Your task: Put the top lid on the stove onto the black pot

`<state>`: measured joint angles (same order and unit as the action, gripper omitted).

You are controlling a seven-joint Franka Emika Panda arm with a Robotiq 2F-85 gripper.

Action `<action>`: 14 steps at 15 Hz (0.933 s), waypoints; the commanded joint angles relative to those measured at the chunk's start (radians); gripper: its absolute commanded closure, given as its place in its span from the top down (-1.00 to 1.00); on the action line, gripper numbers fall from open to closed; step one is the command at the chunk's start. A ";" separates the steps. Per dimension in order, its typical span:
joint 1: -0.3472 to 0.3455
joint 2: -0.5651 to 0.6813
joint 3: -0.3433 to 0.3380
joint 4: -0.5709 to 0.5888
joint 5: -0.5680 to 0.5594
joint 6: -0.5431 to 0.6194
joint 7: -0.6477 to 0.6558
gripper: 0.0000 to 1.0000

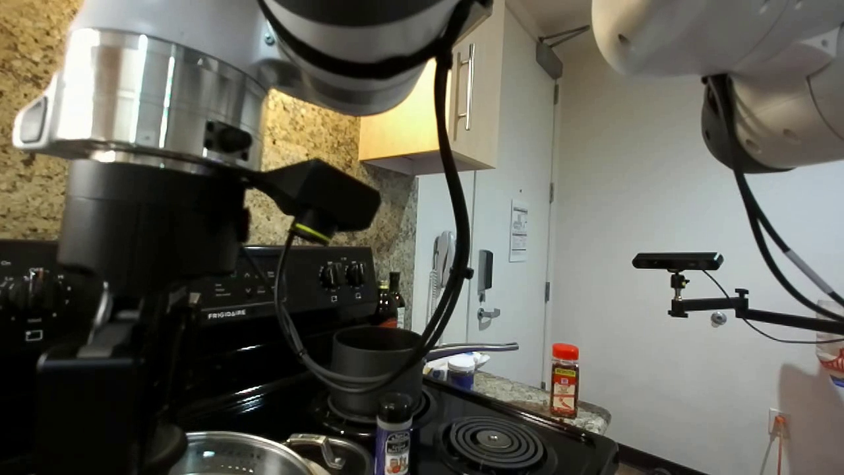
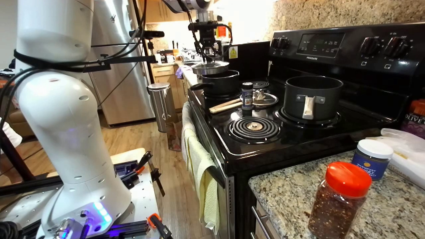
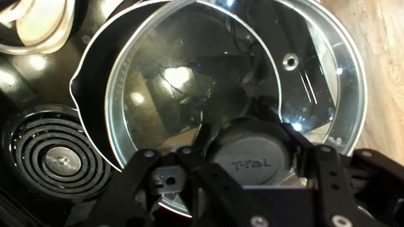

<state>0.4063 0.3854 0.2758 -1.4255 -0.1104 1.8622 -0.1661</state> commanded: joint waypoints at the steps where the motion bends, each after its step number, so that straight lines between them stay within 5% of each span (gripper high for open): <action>1: 0.008 -0.006 -0.002 0.015 -0.068 0.016 -0.022 -0.35; 14: 0.002 0.021 -0.011 0.038 -0.134 0.044 -0.035 -0.35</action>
<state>0.4110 0.3931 0.2679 -1.4183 -0.2186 1.8832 -0.1724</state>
